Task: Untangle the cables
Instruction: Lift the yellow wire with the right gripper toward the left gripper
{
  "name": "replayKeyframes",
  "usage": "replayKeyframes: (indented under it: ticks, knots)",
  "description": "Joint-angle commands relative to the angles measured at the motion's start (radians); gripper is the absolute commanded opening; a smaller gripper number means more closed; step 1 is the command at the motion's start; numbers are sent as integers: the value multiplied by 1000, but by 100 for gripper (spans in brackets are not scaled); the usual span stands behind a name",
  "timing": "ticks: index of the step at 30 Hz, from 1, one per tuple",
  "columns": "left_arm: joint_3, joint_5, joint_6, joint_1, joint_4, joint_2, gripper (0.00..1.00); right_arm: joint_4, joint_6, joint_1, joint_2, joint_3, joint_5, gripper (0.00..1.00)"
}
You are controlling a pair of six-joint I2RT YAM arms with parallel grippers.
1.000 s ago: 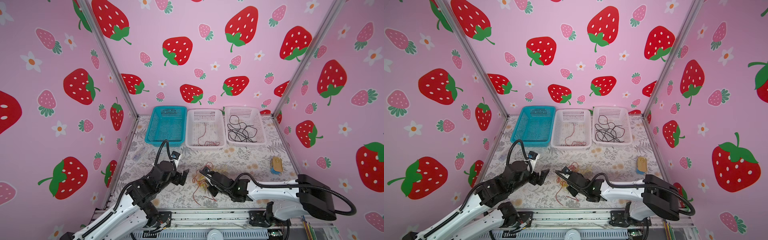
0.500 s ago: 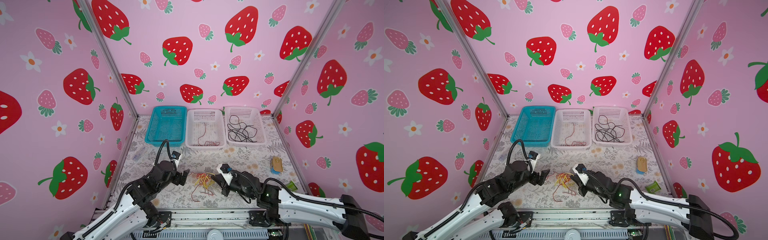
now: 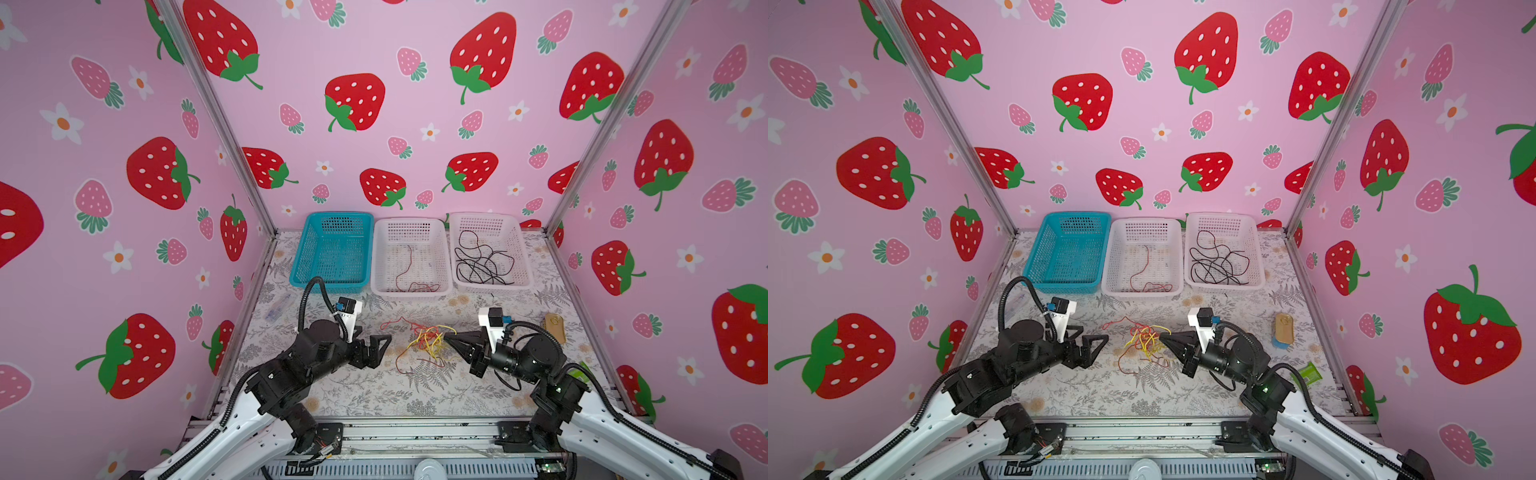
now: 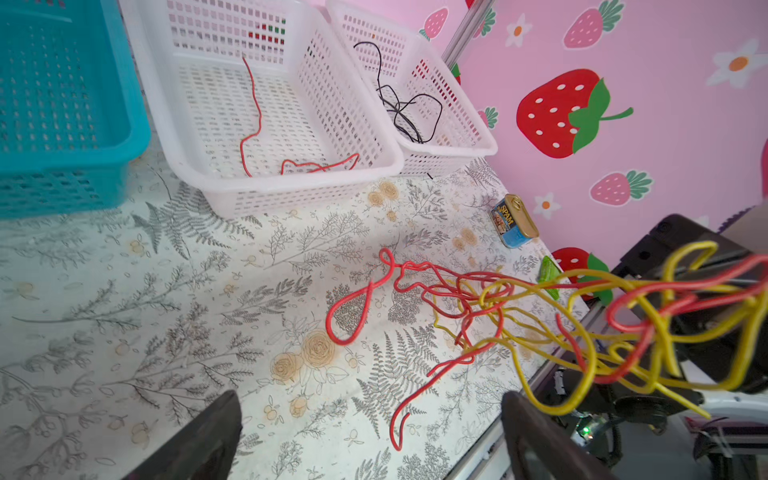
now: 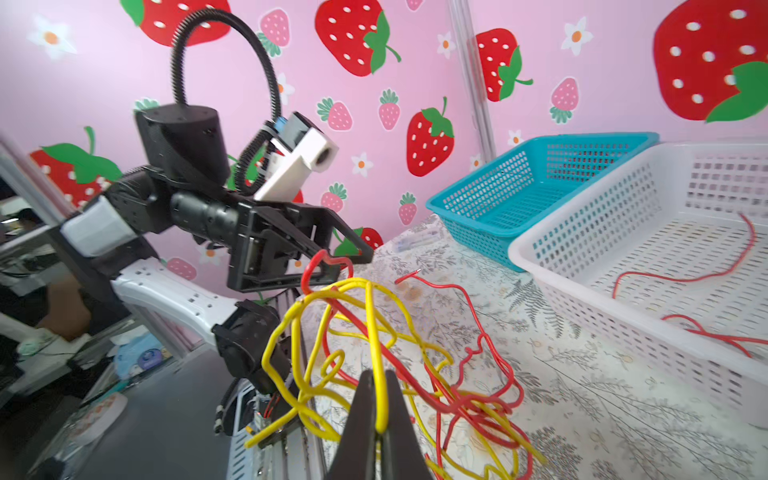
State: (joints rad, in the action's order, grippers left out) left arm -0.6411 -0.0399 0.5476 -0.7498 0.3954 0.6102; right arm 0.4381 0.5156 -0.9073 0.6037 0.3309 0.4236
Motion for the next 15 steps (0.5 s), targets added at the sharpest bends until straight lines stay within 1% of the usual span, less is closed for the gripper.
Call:
replayKeyframes:
  ticks: [1, 3, 5, 8, 12, 15]
  knots:
    - [79, -50, 206, 3, -159, -42, 99, 106, 64, 13, -25, -6, 117, 0]
    - [141, -80, 298, 3, -244, -69, 99, 144, 86, 19, -30, -19, 144, 0]
    - [178, -75, 354, 4, -271, -87, 99, 158, 94, 22, -31, -23, 159, 0]
    - [212, -49, 391, 4, -280, -117, 99, 171, 100, 27, -28, -32, 178, 0]
    - [297, -70, 480, 4, -420, -168, 100, 188, 111, 26, -21, -45, 197, 0]
    - [335, -72, 506, 5, -487, -201, 95, 202, 120, 26, -19, -57, 198, 0]
